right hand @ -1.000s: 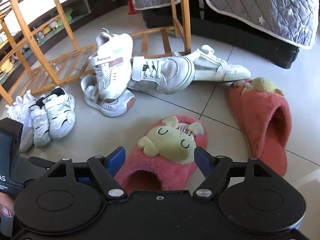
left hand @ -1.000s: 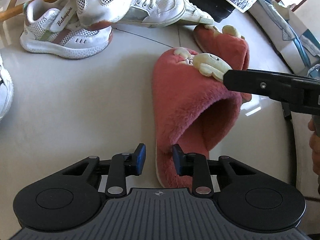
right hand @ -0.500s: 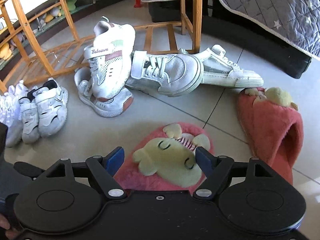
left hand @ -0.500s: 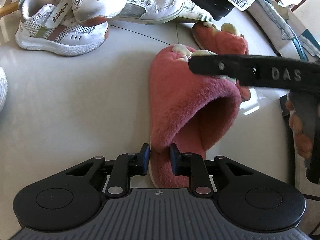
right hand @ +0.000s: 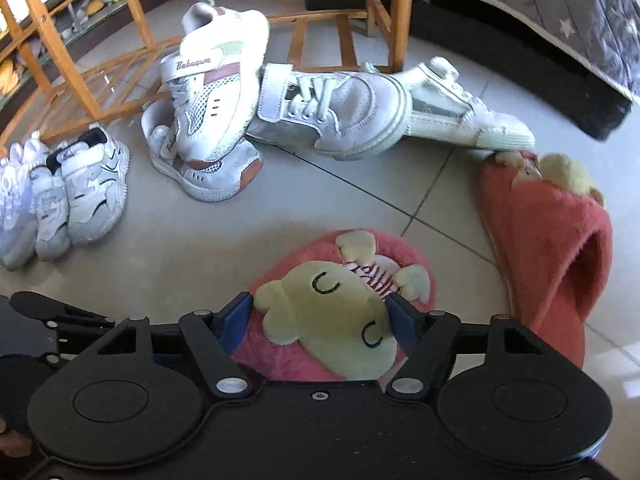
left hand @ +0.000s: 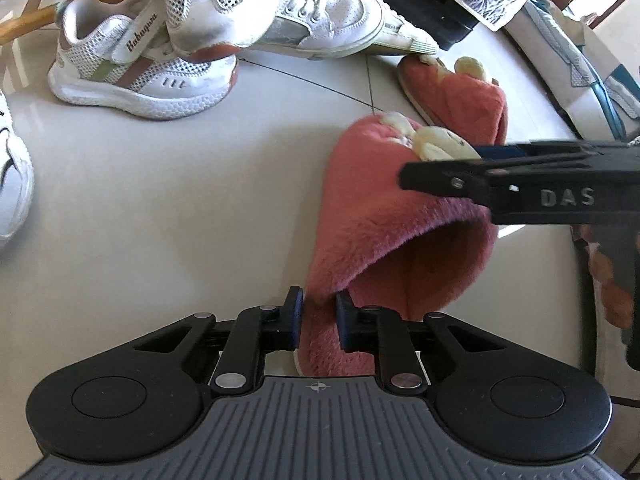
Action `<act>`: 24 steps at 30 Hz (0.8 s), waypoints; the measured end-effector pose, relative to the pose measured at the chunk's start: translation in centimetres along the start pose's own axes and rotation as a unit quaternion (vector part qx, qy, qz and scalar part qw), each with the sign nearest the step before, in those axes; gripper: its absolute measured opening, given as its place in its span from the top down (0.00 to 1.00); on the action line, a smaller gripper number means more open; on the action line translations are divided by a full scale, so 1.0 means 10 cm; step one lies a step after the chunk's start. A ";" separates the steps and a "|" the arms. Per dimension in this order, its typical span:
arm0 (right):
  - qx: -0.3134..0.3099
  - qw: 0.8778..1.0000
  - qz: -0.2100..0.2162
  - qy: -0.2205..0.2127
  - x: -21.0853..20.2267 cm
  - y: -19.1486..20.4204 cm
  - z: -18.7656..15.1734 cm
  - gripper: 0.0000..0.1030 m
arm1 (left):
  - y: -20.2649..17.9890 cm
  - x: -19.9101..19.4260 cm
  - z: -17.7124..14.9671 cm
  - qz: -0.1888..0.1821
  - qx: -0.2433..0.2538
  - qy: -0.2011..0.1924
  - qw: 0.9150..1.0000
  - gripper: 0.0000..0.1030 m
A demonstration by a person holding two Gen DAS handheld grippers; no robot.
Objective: Organize scattered shoes
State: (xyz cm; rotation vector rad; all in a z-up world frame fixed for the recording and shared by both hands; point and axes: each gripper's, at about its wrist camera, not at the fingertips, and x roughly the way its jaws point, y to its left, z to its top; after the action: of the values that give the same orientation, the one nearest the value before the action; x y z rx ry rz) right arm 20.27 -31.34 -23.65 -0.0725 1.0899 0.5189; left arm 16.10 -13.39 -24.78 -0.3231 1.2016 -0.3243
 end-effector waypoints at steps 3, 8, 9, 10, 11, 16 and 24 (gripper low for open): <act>0.017 1.000 0.006 0.007 -0.03 -0.04 -0.05 0.34 | 0.04 -0.02 0.01 0.003 -0.006 -0.003 1.000 0.86; 0.052 0.998 0.021 0.020 -0.11 -0.08 -0.13 0.36 | 0.08 -0.06 0.04 0.015 -0.004 -0.010 1.000 0.86; 0.054 0.998 0.023 0.025 -0.12 -0.08 -0.15 0.36 | 0.08 -0.07 0.06 0.019 0.000 -0.012 1.000 0.86; 0.057 0.998 0.024 0.029 -0.13 -0.07 -0.17 0.36 | 0.08 -0.07 0.07 0.022 0.003 -0.013 1.000 0.86; 0.062 0.997 0.027 0.032 -0.13 -0.07 -0.18 0.36 | 0.09 -0.08 0.07 0.024 0.006 -0.015 1.000 0.86; 0.071 0.996 0.037 0.047 -0.17 -0.05 -0.22 0.36 | 0.12 -0.10 0.12 0.033 0.012 -0.023 0.999 0.86; 0.062 0.994 0.049 0.069 -0.20 0.06 -0.29 0.36 | 0.17 -0.07 0.25 0.061 0.032 -0.034 0.997 0.87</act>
State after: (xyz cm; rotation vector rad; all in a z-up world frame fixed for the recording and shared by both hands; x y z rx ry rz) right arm 16.85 -32.41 -23.23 0.0548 1.2639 0.5379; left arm 18.39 -11.39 -24.04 -0.2034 1.1357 -0.2430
